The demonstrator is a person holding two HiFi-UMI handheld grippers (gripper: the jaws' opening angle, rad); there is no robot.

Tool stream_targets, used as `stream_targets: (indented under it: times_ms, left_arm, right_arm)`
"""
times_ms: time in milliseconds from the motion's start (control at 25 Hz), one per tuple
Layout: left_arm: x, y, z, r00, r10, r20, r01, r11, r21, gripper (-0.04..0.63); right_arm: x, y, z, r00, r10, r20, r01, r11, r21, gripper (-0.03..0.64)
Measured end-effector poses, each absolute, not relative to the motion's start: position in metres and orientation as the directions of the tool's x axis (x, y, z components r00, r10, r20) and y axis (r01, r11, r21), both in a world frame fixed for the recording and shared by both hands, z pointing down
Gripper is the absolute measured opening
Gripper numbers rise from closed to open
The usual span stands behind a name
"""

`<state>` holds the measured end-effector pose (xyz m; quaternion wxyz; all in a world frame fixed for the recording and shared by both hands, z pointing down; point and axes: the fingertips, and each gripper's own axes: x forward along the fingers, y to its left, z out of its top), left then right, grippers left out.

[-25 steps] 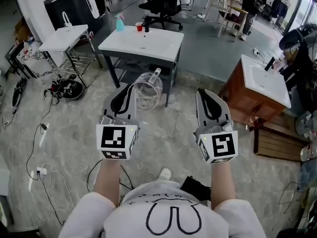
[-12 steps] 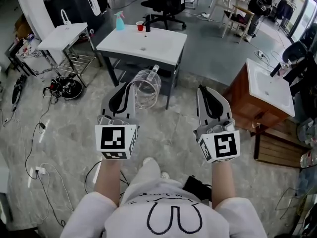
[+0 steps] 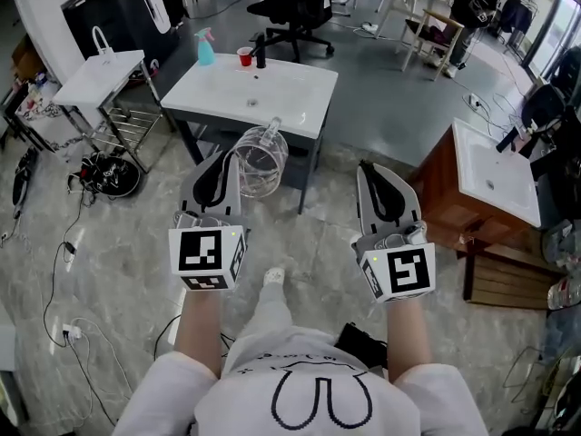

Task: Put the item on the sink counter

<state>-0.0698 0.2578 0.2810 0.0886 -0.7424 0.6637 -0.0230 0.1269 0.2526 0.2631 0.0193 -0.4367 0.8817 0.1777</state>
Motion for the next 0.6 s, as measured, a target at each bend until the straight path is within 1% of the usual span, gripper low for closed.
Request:
stream_targets:
  times_ms: [200, 400, 600]
  left_arm:
    - [-0.094, 0.193, 0.281, 0.136, -0.987, -0.088, -0.98, -0.121, -0.158, 0.023]
    - [-0.119, 0.12, 0.28, 0.17, -0.982, -0.082, -0.975, -0.155, -0.163, 0.025]
    - [-0.14, 0.057, 0.275, 0.21, -0.974, -0.08, -0.966, -0.195, -0.168, 0.025]
  right_arm:
    - [0.095, 0.195, 0.271, -0.621, -0.765, -0.17, -0.772, 0.558, 0.305, 0.028]
    - [0.068, 0.128, 0.268, -0.595, -0.787, -0.162, -0.788, 0.532, 0.31, 0.028]
    - [0.048, 0.068, 0.264, -0.567, -0.808, -0.163, -0.813, 0.517, 0.267, 0.028]
